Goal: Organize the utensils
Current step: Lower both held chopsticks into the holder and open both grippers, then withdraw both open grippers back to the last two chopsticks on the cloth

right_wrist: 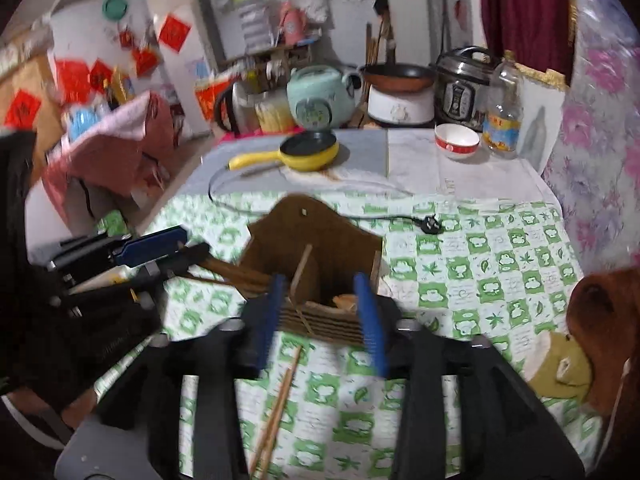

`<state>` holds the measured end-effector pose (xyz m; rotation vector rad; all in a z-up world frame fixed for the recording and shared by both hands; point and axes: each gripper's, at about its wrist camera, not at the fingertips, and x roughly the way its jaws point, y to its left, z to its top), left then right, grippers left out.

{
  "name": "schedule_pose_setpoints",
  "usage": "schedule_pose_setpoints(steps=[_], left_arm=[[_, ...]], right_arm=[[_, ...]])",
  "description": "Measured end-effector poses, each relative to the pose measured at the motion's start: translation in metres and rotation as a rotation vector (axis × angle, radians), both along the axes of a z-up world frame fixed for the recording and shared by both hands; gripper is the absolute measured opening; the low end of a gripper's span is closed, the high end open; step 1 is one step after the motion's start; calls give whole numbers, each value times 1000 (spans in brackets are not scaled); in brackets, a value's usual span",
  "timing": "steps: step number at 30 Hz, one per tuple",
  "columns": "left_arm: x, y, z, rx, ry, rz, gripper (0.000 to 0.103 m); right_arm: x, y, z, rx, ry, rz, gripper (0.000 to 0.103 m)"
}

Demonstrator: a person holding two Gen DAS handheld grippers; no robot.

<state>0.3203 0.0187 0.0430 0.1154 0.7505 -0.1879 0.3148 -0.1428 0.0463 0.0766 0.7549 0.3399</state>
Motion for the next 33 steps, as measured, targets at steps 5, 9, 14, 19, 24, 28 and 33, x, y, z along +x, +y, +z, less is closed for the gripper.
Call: schedule_pose_setpoints(steps=[5,9,14,19,24,28,33], left_arm=[[-23,2,17,-2,-69,-5,58],[-52,5,23,-13,-106,-20,61],[-82,3,10,-29,-93,-22,62],[-111,3,-18,-35,-52,-4,62],[-131,6,-45,-57,29,42,62],[-142,10,-58,-48,61,69,62],[-149,13,-65,-63,80,90,62]], right_arm=[[-36,-9,16,-4,-141,2,58],[-71,-19,25,-36,-250,-12,68],[-108,-26,15,-109,-295,-12,68],[-129,-29,-9,-145,-258,-4,68],[-141,-32,-34,-139,-211,-10,68],[-148,-34,-45,-116,-182,-15,68],[-159,-35,-55,-92,-157,-18,68]])
